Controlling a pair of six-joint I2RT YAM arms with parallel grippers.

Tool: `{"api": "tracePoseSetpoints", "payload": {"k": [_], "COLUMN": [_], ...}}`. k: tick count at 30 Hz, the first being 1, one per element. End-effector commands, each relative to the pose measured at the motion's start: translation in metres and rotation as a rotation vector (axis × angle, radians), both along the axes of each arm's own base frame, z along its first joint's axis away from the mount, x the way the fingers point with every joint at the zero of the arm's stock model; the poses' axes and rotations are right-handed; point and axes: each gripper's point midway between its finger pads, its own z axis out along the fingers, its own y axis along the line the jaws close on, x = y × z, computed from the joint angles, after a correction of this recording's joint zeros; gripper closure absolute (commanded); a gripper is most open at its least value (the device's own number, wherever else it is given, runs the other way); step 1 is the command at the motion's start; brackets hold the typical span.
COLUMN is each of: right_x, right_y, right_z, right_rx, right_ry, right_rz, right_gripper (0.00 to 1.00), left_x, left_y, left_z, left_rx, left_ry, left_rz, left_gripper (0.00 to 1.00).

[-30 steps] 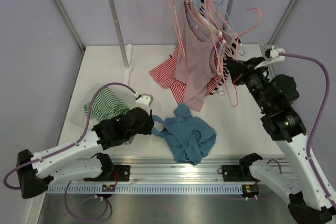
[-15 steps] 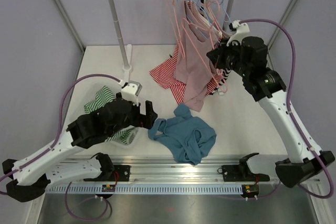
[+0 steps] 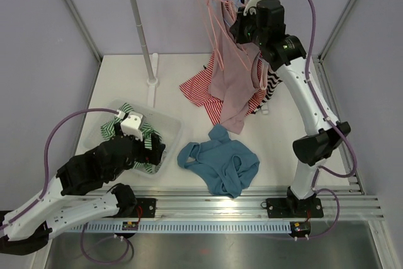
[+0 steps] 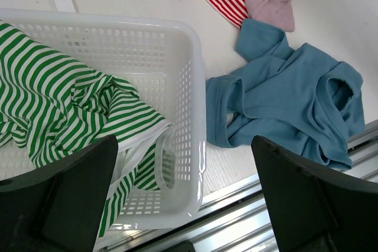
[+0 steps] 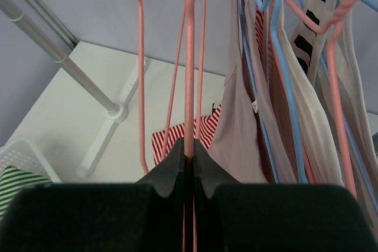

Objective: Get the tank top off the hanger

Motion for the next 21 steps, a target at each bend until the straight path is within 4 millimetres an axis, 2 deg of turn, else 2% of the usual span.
{"api": "tracePoseSetpoints", "payload": {"k": [1, 2, 3, 4, 5, 6, 7, 14, 21], "right_x": [0.015, 0.020, 0.019, 0.029, 0.032, 0.031, 0.034, 0.027, 0.026], "right_y": [0.005, 0.006, 0.011, 0.019, 0.024, 0.028, 0.043, 0.087, 0.111], "right_z": [0.015, 0.015, 0.025, 0.010, 0.008, 0.017, 0.004, -0.011, -0.013], "right_rx": [-0.036, -0.041, -0.040, -0.057, -0.069, -0.065, -0.078, -0.083, -0.059], "right_ry": [-0.052, -0.054, -0.075, -0.055, -0.058, -0.079, -0.061, -0.062, -0.068], "right_rz": [-0.026, -0.032, -0.027, -0.022, -0.015, -0.010, 0.012, 0.066, 0.091], "right_gripper": [1.00, 1.00, 1.00, 1.00, 1.00, 1.00, 1.00, 1.00, 1.00], "left_x": [0.008, 0.008, 0.008, 0.008, 0.008, 0.008, 0.008, 0.009, 0.009], "left_y": [0.000, -0.001, -0.002, -0.003, -0.005, -0.006, -0.008, -0.012, -0.012], "left_z": [0.011, 0.011, 0.009, 0.008, 0.007, 0.006, 0.004, 0.002, 0.003], "left_rx": [-0.022, -0.025, -0.022, -0.018, -0.017, -0.014, -0.004, 0.005, 0.000], "left_ry": [-0.059, -0.062, -0.058, -0.055, -0.053, -0.050, -0.044, -0.037, -0.041], "left_rz": [0.021, 0.019, 0.016, 0.008, 0.004, -0.001, -0.005, -0.019, -0.019], "left_gripper": [0.01, 0.01, 0.01, 0.01, 0.01, 0.01, 0.01, 0.01, 0.01]}}
